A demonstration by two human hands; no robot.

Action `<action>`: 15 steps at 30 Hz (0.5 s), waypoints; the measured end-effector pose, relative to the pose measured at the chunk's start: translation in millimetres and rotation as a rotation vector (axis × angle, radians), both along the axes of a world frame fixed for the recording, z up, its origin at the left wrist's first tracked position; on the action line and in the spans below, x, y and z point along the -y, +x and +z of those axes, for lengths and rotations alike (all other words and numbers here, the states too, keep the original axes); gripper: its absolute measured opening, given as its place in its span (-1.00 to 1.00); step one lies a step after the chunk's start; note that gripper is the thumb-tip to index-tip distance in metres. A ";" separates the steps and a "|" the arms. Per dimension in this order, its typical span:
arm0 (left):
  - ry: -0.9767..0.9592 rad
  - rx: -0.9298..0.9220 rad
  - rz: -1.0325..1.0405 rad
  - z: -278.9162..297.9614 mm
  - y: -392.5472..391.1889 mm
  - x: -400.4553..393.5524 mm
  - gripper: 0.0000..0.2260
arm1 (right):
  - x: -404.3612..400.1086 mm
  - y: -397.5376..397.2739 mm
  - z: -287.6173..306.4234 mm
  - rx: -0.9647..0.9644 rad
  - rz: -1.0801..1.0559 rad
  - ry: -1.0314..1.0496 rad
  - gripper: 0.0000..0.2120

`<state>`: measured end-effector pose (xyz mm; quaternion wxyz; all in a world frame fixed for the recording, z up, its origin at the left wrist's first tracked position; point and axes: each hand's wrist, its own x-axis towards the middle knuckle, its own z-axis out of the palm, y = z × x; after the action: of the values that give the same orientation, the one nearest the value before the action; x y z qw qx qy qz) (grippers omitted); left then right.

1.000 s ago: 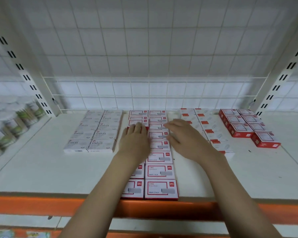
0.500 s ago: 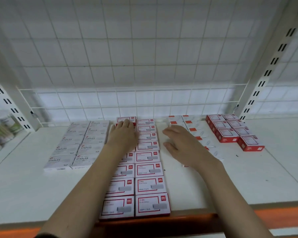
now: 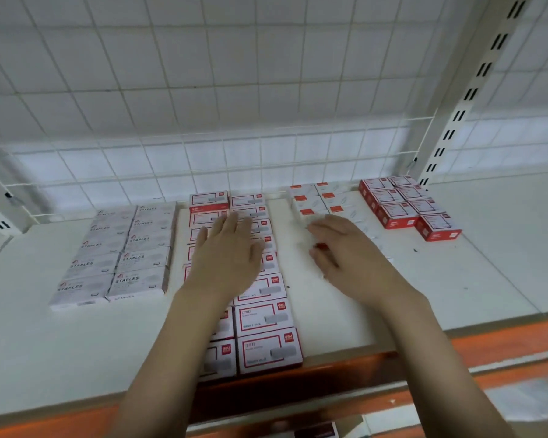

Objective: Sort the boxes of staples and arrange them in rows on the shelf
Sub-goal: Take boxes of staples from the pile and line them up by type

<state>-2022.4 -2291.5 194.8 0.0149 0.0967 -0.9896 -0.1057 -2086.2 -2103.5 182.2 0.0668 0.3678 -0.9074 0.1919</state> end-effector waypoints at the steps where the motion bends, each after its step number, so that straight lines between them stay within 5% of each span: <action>1: 0.022 -0.029 -0.036 -0.2 5.6 -8.6 -0.55 | -5.3 3.1 -0.9 -0.002 -0.017 -0.007 -0.61; 15: -0.036 -0.085 -0.305 0.9 8.9 -139.7 -0.59 | -148.2 28.4 -15.4 0.013 -0.344 0.016 -0.57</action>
<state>-2013.6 -2151.8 195.7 0.0425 -0.0595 -0.9930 -0.0931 -2057.8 -1955.3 166.8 0.0898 0.2064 -0.9589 0.1727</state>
